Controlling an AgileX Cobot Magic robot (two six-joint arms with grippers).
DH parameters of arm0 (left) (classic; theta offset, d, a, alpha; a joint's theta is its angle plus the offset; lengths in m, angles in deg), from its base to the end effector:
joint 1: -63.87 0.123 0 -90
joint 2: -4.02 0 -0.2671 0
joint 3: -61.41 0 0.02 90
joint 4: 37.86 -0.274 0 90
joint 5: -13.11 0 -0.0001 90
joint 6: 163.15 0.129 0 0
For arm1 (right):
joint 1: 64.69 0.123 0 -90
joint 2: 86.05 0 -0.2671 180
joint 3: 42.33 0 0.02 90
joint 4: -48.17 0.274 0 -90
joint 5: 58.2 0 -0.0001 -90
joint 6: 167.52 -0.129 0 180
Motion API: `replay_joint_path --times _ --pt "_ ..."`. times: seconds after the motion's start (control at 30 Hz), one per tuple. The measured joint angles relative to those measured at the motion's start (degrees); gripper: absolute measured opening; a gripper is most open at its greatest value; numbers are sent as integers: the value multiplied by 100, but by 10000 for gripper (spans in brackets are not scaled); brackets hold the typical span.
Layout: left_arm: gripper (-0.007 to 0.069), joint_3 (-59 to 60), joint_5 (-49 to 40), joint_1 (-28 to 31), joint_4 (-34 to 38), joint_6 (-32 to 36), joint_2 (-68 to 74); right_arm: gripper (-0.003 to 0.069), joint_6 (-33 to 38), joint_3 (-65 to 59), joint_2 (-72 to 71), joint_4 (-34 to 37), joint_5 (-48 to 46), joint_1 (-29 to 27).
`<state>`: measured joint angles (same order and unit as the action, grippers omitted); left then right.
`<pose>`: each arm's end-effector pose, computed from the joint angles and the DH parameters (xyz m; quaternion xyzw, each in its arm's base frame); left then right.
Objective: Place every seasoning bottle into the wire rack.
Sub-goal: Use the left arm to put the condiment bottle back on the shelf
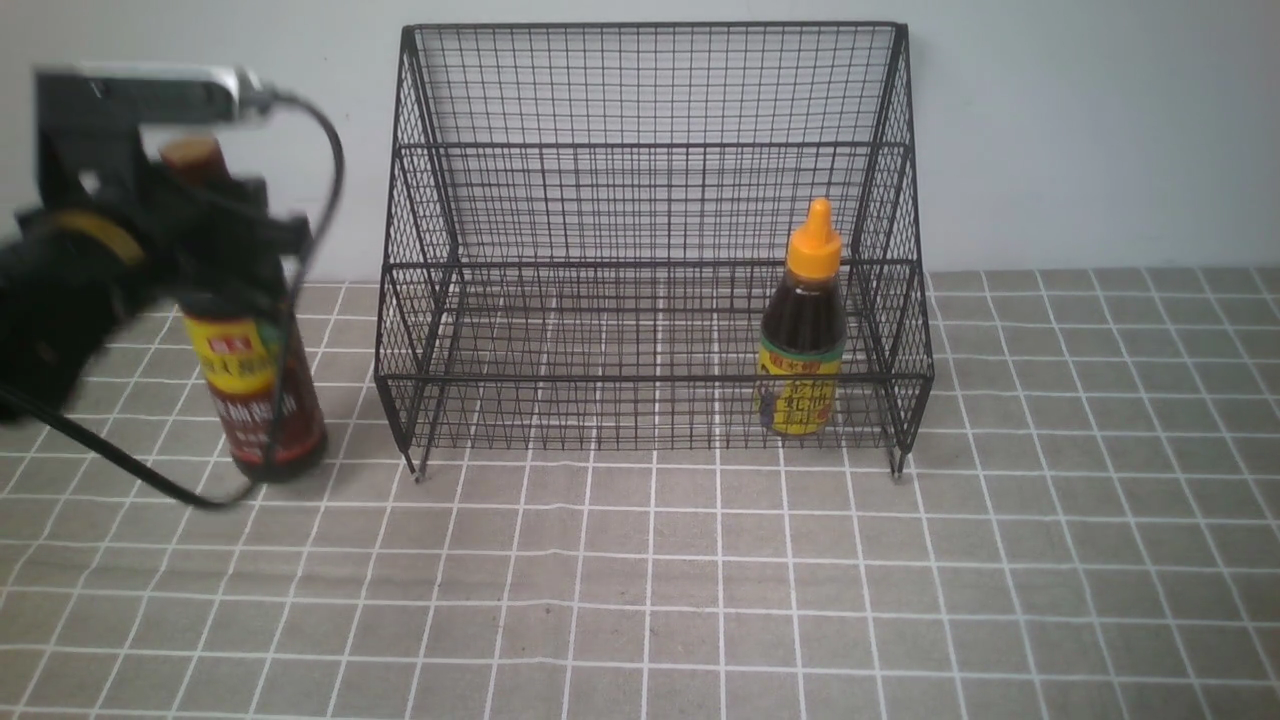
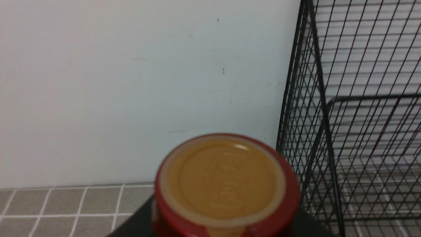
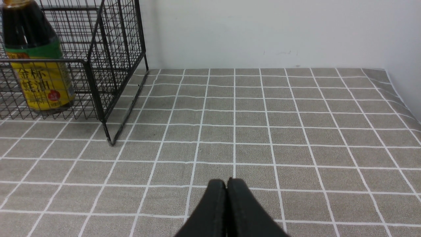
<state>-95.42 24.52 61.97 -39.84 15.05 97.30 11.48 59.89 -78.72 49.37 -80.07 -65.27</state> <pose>0.3938 -0.0139 0.2519 0.0162 0.7934 -0.0121 0.6083 0.1297 -0.0003 0.1626 0.0166 0.8036 0.0111 0.5949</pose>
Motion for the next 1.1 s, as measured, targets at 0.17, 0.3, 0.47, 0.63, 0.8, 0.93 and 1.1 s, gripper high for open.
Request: replay_joint_path --times 0.17,0.3,0.47,0.63,0.8,0.93,1.1 --pt "256 -792 -537 -64 -21 4 -551 -14 0 0 0 0 0 0" --pt "256 -1380 -552 -410 -38 30 -656 -14 0 0 0 0 0 0" --pt "256 -1861 -545 -963 -21 0 -587 -14 0 0 0 0 0 0" --pt "256 -2363 -350 -1343 -10 -17 -137 -15 0 0 0 0 0 0" --pt "256 -2649 -309 -1472 -10 -17 450 -14 0 0 0 0 0 0" --pt "256 -2710 -130 -1484 -10 -29 928 -14 0 0 0 0 0 0" --pt "256 -2738 168 -1484 -10 -35 1189 -14 0 0 0 0 0 0"
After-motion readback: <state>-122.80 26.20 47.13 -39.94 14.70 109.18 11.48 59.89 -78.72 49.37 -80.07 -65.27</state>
